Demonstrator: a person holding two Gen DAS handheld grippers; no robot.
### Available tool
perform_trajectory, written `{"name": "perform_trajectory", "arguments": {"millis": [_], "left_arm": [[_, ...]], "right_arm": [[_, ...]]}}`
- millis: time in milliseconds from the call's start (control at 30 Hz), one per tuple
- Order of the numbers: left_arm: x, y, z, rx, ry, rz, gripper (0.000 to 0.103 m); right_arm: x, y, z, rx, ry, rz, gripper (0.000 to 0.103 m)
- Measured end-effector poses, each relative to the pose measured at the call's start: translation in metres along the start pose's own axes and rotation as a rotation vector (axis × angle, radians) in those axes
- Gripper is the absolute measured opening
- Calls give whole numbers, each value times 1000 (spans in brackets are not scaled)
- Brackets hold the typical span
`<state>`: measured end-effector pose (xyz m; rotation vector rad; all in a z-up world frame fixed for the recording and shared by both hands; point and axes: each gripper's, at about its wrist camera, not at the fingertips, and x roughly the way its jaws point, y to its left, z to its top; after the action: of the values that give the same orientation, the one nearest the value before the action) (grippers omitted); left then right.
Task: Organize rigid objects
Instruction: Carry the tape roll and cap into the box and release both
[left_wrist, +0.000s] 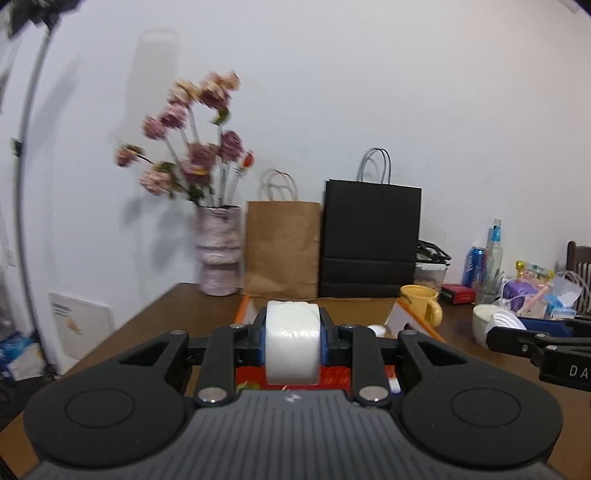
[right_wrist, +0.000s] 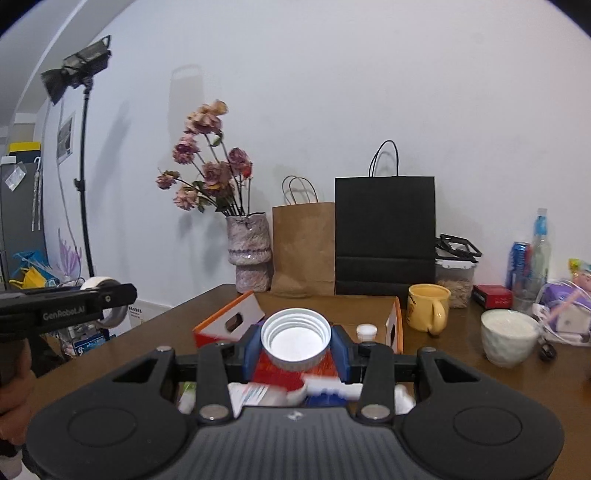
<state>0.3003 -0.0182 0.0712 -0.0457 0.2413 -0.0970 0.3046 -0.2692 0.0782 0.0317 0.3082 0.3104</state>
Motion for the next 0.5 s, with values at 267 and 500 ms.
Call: {"name": "perform_trajectory", "arguments": {"millis": [267,500], "left_arm": [[148,4,53,40,165,-83,25],[320,5,49,-35,486,-112,25]], "right_arm": [[132,-49,70,-14,116,19,40],[294,-88,68,106,380,31,40]]}}
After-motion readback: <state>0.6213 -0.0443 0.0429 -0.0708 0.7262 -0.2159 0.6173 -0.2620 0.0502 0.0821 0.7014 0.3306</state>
